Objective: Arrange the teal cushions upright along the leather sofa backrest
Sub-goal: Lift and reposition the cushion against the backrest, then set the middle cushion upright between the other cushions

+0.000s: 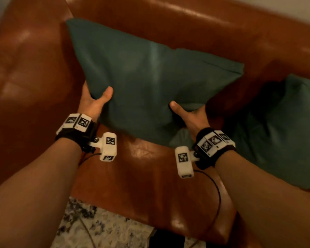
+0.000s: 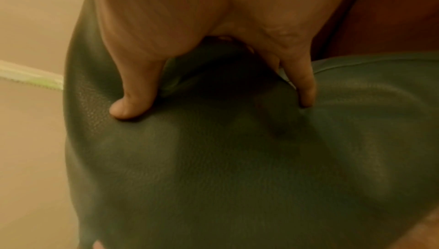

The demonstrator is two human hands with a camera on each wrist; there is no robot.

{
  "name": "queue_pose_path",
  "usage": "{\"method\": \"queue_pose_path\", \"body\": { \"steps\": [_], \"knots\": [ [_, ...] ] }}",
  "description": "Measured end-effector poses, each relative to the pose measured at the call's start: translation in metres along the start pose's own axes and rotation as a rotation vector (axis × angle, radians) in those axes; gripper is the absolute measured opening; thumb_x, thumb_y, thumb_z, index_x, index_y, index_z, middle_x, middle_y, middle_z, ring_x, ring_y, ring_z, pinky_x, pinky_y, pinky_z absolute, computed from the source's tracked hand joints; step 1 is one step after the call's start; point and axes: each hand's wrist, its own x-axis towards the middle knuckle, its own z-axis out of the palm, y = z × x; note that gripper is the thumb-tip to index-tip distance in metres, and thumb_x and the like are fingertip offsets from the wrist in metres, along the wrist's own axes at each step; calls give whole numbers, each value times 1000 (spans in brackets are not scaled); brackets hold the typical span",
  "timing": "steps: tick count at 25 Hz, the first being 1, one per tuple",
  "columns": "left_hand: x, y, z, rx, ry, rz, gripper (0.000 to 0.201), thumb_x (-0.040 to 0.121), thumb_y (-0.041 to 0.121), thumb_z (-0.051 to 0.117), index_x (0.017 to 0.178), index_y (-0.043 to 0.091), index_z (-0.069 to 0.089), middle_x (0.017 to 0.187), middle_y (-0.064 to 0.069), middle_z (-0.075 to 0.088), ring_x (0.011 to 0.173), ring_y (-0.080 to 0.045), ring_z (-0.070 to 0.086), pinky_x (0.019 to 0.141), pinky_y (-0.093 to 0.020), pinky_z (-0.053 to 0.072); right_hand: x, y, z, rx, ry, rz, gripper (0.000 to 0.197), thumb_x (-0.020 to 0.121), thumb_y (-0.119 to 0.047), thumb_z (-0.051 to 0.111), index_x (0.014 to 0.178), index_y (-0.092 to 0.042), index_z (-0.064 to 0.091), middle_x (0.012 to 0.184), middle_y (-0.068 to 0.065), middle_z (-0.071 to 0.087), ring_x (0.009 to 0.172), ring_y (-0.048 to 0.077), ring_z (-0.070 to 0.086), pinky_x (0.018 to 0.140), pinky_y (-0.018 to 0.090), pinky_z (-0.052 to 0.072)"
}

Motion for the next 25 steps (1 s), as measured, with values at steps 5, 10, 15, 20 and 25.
{"method": "queue_pose_path", "body": {
  "steps": [5, 10, 15, 20, 25],
  "knots": [
    [7, -5, -10, 6, -39, 28, 92, 61, 56, 83, 142, 36, 43, 142, 5, 62, 129, -14, 61, 113, -47, 47, 18, 4, 19, -34, 1, 39, 130, 31, -71, 92, 143, -24, 47, 139, -4, 65, 127, 14, 62, 112, 42, 48],
    [3, -4, 5, 112, -37, 62, 83, 81, 42, 75, 152, 34, 32, 140, 11, 59, 125, -10, 58, 112, -34, 45, 23, 9, 3, -50, -5, 60, 131, 30, -71, 93, 144, -28, 46, 141, -7, 63, 129, 14, 60, 113, 44, 47],
    [-18, -3, 6, 245, 132, -6, 87, 71, 62, 76, 144, 29, 44, 134, 11, 57, 120, -12, 57, 107, -33, 45, 13, 14, -35, -181, -51, 161, 130, 30, -76, 89, 143, -41, 35, 141, -10, 59, 126, 20, 60, 104, 52, 53],
    [-99, -49, 44, 270, 169, -382, 40, 91, 44, 63, 98, 5, 68, 102, -19, 67, 68, -22, 71, 51, -28, 54, -12, 32, -117, -409, -190, 227, 57, 77, -46, 83, 125, -27, 60, 121, 5, 72, 113, 23, 67, 99, 44, 55],
    [-206, -83, 190, 390, -223, -336, 24, 96, 7, 60, 74, 17, 58, 54, 3, 66, 34, 2, 56, 41, -15, 46, -60, 65, -256, -513, -252, 259, 12, 81, -32, 81, 88, -32, 71, 89, -3, 77, 100, 18, 72, 101, 40, 54]
  ]
}}
